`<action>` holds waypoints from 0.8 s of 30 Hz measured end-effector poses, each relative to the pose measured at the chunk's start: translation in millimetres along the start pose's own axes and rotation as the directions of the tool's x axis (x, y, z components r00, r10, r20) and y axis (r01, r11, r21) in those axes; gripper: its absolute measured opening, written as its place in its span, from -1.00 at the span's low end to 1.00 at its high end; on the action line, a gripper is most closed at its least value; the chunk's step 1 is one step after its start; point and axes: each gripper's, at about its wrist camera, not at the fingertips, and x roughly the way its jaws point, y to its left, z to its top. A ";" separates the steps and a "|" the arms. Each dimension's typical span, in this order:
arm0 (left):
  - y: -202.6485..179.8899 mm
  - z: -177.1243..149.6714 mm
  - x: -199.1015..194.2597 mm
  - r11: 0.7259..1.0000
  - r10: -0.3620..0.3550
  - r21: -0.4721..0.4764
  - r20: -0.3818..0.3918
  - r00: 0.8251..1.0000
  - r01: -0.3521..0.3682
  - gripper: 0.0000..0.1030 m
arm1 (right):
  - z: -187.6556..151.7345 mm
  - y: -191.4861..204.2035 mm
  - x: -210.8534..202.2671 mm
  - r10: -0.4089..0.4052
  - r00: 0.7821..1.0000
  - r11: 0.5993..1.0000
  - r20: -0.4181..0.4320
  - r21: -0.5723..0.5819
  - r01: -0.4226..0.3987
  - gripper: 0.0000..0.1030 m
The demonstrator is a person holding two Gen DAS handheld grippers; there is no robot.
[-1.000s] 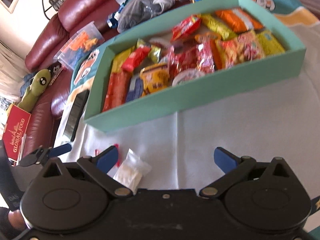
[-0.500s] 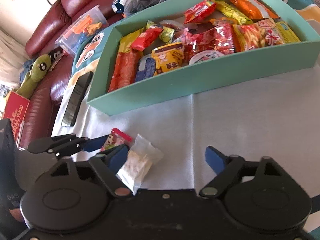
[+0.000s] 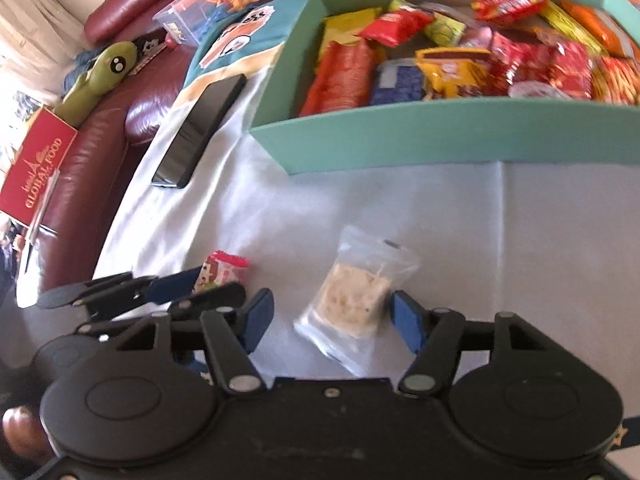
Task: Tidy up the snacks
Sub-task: 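Grasp pink-green candy with left gripper while right grasps clear white square pack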
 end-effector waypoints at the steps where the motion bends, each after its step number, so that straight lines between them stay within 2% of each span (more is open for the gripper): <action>1: 0.8 -0.3 -0.3 1.000 0.002 -0.003 0.002 1.000 -0.002 -0.14 | 1.1 3.8 1.8 -0.015 1.000 1.000 0.009 -0.015 0.015 0.27; 2: 1.5 -1.2 -1.3 1.000 0.005 -0.005 0.002 1.000 -0.005 -0.13 | 1.2 8.7 3.5 -0.037 0.999 0.999 0.020 -0.036 0.038 0.17; 3: 2.6 -1.5 -1.7 1.000 0.005 -0.005 0.003 1.000 -0.005 -0.08 | -0.1 12.9 4.6 -0.062 0.998 0.996 0.031 -0.061 0.064 -0.04; 5: 3.8 -1.3 -1.3 1.000 0.009 -0.010 0.003 1.000 -0.009 0.03 | -3.0 20.9 7.1 -0.117 0.992 0.984 0.056 -0.125 0.123 -0.33; 12: 6.0 -0.7 -0.8 1.000 0.012 -0.028 0.005 1.000 -0.011 0.16 | -4.9 12.0 2.9 -0.142 0.987 0.979 0.078 -0.138 0.152 -0.37; 17: 2.3 -1.2 0.1 1.000 0.024 -0.014 -0.001 1.000 -0.024 0.24 | -13.5 1.6 1.0 -0.224 0.967 0.950 0.122 -0.196 0.245 -0.38; 19: -0.3 -1.6 0.3 0.999 0.034 -0.003 -0.004 0.999 -0.034 0.25 | -20.3 -0.2 -0.5 -0.252 0.956 0.932 0.147 -0.228 0.281 -0.32; 20: -1.5 -2.0 0.3 0.999 0.040 0.002 -0.006 0.999 -0.040 0.25 | -22.8 -1.8 -1.7 -0.259 0.953 0.929 0.155 -0.232 0.290 -0.25; 22: -3.1 -2.5 0.3 0.999 0.049 0.009 -0.010 0.999 -0.049 0.27 | -25.6 -5.7 -3.7 -0.262 0.951 0.928 0.163 -0.228 0.294 -0.25; 23: -3.8 -2.6 0.3 0.999 0.052 0.012 -0.013 0.999 -0.052 0.28 | -26.3 -7.6 -4.6 -0.261 0.951 0.929 0.165 -0.226 0.294 -0.26; 24: -5.2 -2.3 0.6 0.998 0.056 0.016 -0.016 0.998 -0.056 0.32 | -26.7 -8.9 -5.8 -0.261 0.951 0.929 0.165 -0.226 0.294 -0.35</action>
